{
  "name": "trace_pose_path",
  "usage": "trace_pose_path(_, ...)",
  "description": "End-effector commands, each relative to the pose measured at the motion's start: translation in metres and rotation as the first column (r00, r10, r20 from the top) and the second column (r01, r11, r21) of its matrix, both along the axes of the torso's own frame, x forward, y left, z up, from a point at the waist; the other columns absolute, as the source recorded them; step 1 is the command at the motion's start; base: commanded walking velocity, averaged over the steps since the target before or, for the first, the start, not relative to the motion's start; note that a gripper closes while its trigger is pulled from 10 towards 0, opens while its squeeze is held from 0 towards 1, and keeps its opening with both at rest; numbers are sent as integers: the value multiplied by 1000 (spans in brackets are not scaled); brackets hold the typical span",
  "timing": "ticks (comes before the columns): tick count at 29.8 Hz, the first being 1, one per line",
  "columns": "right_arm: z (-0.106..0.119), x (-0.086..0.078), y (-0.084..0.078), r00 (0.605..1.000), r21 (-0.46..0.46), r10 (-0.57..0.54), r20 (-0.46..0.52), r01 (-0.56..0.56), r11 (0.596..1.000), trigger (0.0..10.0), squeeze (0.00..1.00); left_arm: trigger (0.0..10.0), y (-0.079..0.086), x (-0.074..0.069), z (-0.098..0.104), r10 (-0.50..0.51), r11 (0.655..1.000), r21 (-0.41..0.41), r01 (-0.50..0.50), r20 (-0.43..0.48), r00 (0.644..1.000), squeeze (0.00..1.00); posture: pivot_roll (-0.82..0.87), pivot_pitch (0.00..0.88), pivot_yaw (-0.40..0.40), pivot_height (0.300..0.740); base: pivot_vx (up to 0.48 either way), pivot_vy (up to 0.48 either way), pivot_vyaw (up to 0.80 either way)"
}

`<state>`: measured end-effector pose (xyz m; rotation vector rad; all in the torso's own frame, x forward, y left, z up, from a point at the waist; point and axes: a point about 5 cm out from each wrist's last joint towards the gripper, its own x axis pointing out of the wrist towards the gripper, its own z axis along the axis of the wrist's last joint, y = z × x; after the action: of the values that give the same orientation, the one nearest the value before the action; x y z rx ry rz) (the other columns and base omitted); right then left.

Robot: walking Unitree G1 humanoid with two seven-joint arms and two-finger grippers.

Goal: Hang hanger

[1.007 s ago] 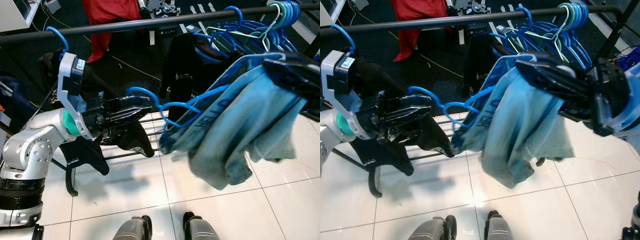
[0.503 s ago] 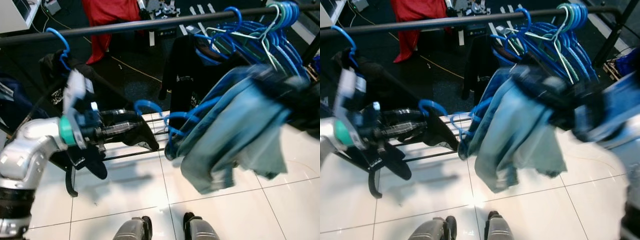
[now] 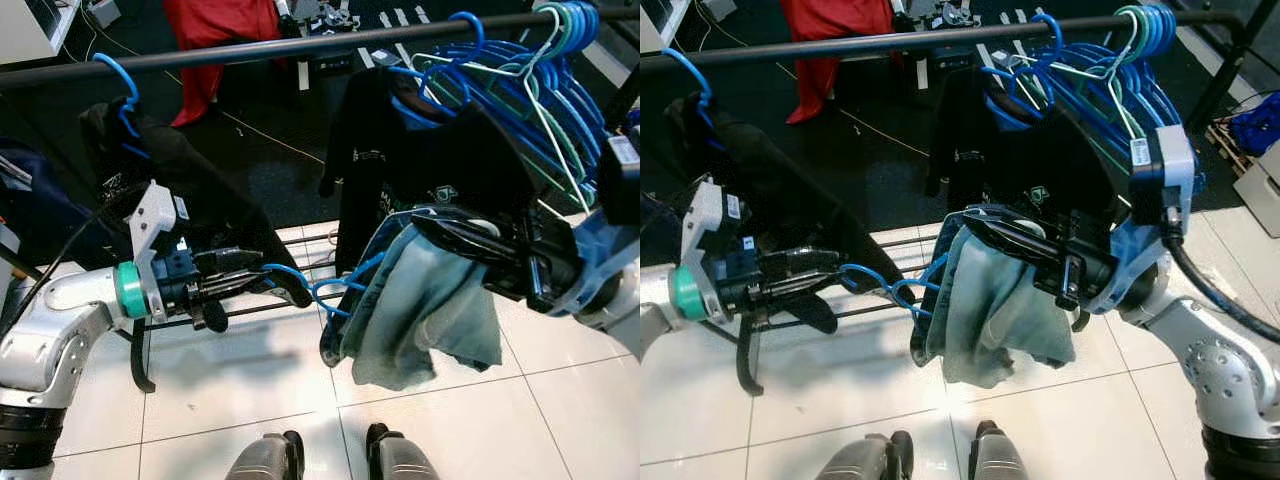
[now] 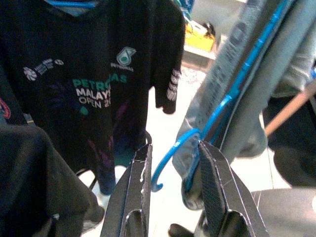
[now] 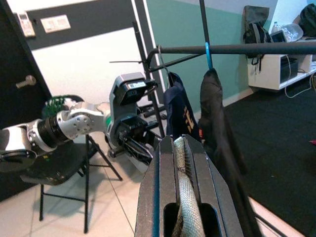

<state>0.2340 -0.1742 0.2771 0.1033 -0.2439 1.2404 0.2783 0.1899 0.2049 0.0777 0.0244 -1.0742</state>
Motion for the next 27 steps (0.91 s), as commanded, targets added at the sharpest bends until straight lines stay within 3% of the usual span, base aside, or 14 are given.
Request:
trace_pose_path(1,19,-10,-2,996,-3,35,76,-35,999,10000,0,10000,12,2,7,38,998,-59,-39,-14,999,0,-132,134,111,740,0,0,0)
trace_pose_path(9,38,-15,-9,985,-10,31,171,-30,1000,10000,0,10000,32,9,37,108,977,-184,-104,13,994,0,-127,135,110,740,0,0,0)
trace_pose_path(14,47,-15,-11,978,23,21,205,-27,999,10000,0,10000,29,3,37,73,986,-152,-69,22,997,0,-120,133,113,740,0,0,0)
trace_pose_path(15,60,-15,-13,968,64,18,249,-35,997,10000,0,10000,23,-1,32,45,991,-124,-42,24,999,0,-122,131,116,740,0,0,0)
trace_pose_path(17,60,-15,-13,968,64,18,249,-35,997,10000,0,10000,23,-1,32,45,991,-124,-42,24,999,0,-122,131,116,740,0,0,0)
trace_pose_path(20,90,-17,-13,936,163,52,347,-115,980,10000,0,10000,4,-3,19,27,993,-118,-23,32,999,0,-128,122,115,740,0,0,0)
trace_pose_path(22,93,-18,-12,932,173,61,356,-130,976,10000,0,10000,0,-3,16,19,993,-117,-16,30,999,0,-128,122,115,740,0,0,0)
trace_pose_path(27,102,-16,-11,918,199,86,387,-174,964,10000,0,10000,-23,1,13,-27,979,-201,28,9,1000,0,-135,114,119,740,0,0,0)
